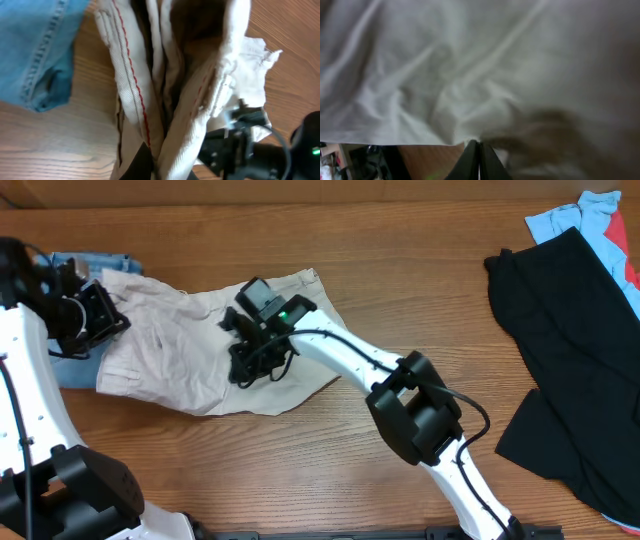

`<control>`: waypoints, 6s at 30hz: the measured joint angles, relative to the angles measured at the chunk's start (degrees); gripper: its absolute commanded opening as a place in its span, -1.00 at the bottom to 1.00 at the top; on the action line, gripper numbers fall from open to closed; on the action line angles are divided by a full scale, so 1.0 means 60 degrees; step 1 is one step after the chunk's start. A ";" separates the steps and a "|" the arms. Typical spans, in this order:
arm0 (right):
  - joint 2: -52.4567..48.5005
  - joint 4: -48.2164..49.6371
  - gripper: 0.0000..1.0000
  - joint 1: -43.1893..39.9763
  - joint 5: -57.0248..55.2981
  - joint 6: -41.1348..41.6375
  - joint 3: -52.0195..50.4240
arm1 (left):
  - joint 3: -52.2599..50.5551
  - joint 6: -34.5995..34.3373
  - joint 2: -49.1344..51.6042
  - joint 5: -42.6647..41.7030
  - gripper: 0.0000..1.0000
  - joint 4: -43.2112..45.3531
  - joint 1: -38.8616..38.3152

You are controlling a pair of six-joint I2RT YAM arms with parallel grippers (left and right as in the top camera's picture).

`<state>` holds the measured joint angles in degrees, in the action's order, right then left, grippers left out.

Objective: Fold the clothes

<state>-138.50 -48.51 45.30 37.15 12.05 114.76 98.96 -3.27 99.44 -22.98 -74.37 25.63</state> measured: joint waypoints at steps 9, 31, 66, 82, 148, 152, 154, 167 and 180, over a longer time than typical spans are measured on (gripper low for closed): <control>-0.0022 -0.0135 -0.90 0.0127 -0.0142 0.0025 0.0000 | 0.0000 -0.0867 0.0000 -0.0433 -0.92 0.0404 -0.0528; -0.0863 0.0000 -0.90 0.0055 -0.0095 0.0066 0.0051 | 0.0000 -0.1945 0.0000 -0.2014 -0.92 0.1096 -0.1632; 0.1661 -0.1734 -0.77 -0.4659 -0.4269 0.0488 -0.1231 | 0.0000 -0.2233 0.0000 -0.0208 -0.92 0.2237 -0.2583; 0.1843 -0.0335 -0.78 -0.4397 -0.3665 0.0594 -0.3399 | 0.0000 -0.2685 0.0015 0.0849 -0.83 0.3242 -0.3625; 0.1934 -0.3089 -0.60 -0.3461 -0.3683 0.0984 -0.3566 | 0.0004 -0.3439 0.1184 0.1275 -0.56 0.3639 -0.7289; 0.1934 -0.3085 -0.60 -0.3461 -0.3683 0.0987 -0.3566 | 0.0004 -0.3439 0.1275 0.1275 -0.59 0.3639 -0.7763; 0.1934 -0.3085 -0.59 -0.3464 -0.3687 0.0987 -0.3566 | 0.0004 -0.3439 0.1402 0.1271 -0.59 0.3636 -0.7927; 0.1949 -0.3435 -0.59 -0.3599 -0.4007 0.0936 -0.3424 | 0.0004 -0.3391 0.1665 0.2240 -0.52 0.2922 -0.7198; 0.3534 -0.4000 -0.25 -0.3887 -0.3085 -0.0022 -0.1464 | 0.0004 -0.2980 0.1796 0.3282 -0.25 0.2382 -0.4932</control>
<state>-117.30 -72.51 21.98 18.63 11.92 105.97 98.98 -21.15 110.21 -3.29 -60.07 -3.97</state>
